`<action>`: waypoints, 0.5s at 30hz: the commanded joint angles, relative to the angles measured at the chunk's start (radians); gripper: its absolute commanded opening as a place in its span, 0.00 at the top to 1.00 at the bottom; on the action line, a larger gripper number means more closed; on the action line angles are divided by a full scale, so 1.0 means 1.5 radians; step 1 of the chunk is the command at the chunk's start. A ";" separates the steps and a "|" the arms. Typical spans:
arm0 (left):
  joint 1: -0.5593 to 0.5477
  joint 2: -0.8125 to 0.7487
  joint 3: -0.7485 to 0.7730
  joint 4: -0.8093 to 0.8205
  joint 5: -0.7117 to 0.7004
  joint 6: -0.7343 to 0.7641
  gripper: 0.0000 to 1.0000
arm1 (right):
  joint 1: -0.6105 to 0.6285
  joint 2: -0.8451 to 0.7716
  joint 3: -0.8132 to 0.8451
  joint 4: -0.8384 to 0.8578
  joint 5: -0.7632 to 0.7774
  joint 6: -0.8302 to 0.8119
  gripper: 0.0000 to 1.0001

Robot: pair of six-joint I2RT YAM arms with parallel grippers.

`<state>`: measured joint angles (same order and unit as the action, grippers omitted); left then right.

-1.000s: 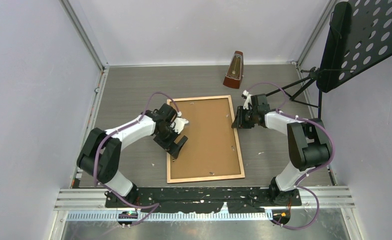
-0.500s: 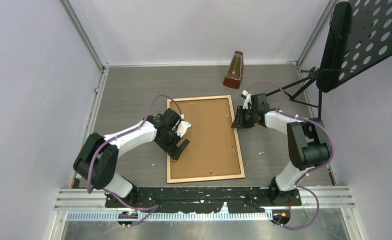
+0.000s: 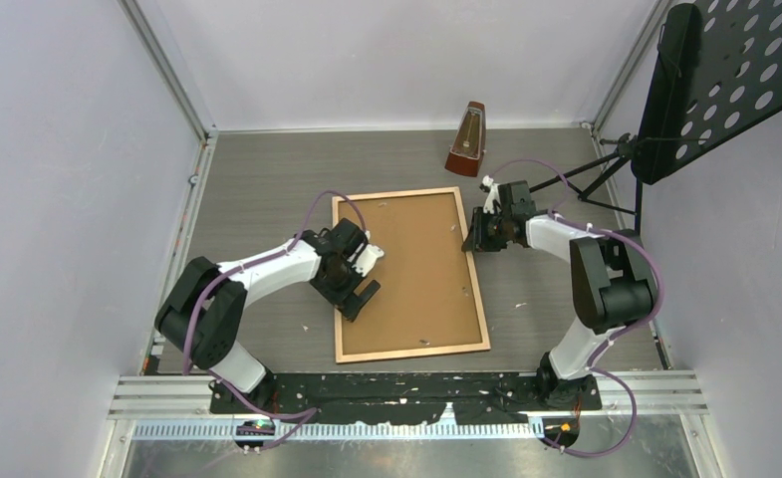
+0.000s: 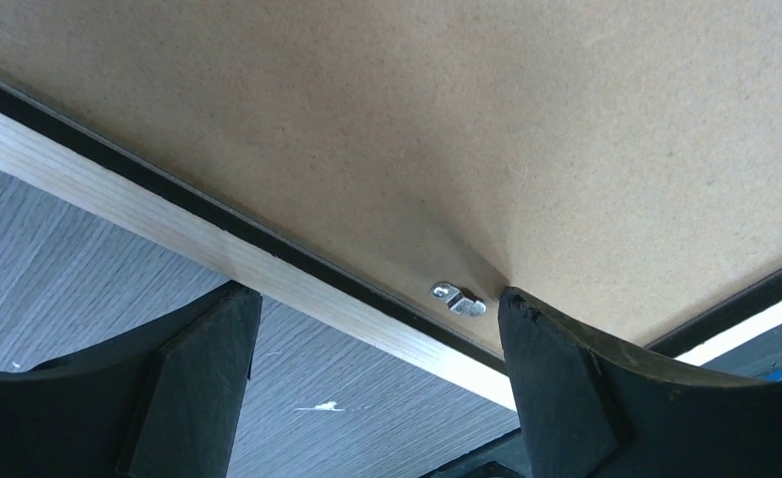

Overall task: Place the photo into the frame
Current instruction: Install the photo frame at the center of the board.

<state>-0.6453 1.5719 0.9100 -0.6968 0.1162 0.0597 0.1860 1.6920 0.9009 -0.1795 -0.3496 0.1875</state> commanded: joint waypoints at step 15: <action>0.005 0.012 0.058 0.001 0.007 0.007 0.11 | -0.013 0.039 0.048 0.047 0.051 0.036 0.94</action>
<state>-0.6411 1.5906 0.9474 -0.7002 0.1200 0.0605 0.1822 1.7500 0.9668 -0.1528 -0.3054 0.2230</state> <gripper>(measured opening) 0.889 0.280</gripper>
